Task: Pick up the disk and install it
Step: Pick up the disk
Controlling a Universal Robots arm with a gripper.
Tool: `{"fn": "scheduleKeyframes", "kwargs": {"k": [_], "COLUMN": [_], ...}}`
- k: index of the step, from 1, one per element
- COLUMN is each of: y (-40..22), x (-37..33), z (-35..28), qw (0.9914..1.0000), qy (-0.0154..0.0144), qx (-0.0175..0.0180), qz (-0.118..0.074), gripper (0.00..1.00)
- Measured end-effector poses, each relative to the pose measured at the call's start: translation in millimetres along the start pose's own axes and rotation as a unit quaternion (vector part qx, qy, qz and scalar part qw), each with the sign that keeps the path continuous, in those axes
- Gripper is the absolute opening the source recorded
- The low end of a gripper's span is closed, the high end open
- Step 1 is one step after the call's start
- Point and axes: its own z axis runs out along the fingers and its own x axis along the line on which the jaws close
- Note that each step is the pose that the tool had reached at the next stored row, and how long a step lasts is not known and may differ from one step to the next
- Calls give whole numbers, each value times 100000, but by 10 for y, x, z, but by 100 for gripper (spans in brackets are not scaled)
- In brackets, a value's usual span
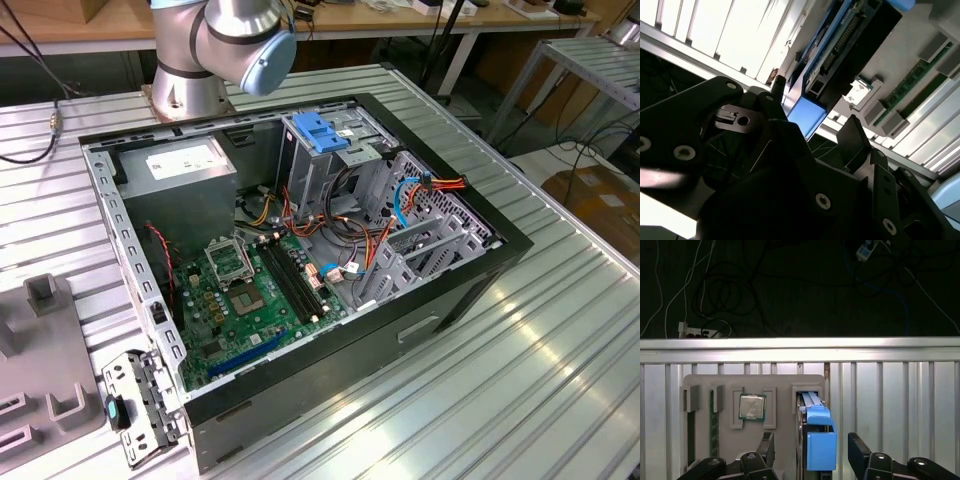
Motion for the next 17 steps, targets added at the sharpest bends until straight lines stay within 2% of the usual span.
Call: {"fn": "scheduleKeyframes", "kwargs": {"k": [5,6,7,8,11,15,17], "y": [1,1,2,2,6,8,8], "x": [-13,-15,-16,-20,-21,-26,-25], "z": [74,86,93,103,122,146,149], "qw": [100000,100000,99999,99999,99998,99990,99988], "qy": [-187,-262,-325,-454,-598,-1426,-1553], "qx": [-5,-7,-8,-9,-11,-23,-26], "qz": [-3,-2,2,-2,-2,-3,-6], "gripper": [68,61,61,54,54,54,54]}}
